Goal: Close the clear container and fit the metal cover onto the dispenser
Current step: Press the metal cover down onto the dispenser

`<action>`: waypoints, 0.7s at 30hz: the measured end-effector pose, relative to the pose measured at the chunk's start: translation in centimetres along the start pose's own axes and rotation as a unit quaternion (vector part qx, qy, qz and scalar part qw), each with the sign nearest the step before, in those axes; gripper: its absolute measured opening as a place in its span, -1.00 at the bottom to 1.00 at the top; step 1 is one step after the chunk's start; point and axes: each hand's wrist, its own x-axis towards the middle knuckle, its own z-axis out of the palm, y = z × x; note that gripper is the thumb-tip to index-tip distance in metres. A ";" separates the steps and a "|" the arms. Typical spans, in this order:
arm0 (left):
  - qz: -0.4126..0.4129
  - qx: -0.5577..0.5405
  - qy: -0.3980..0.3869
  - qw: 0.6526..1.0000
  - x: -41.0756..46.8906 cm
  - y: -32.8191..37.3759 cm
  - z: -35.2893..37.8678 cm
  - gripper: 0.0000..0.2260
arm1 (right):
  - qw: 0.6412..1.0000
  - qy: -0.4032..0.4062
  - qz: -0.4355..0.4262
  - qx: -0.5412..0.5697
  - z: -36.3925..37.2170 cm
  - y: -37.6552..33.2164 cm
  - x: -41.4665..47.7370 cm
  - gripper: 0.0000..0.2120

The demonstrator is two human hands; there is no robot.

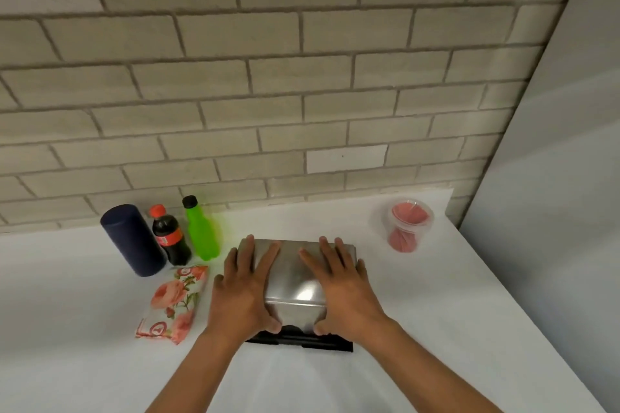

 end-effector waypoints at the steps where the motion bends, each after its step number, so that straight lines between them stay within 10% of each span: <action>1: 0.000 0.001 0.001 1.000 0.4 0.0 0.2 0.34 | 1.000 0.000 0.005 0.004 -0.1 0.2 0.2 0.35; 21: -0.029 -0.026 0.022 0.999 6.6 2.8 1.0 0.34 | 0.997 0.012 0.051 0.055 -1.5 4.6 5.2 0.42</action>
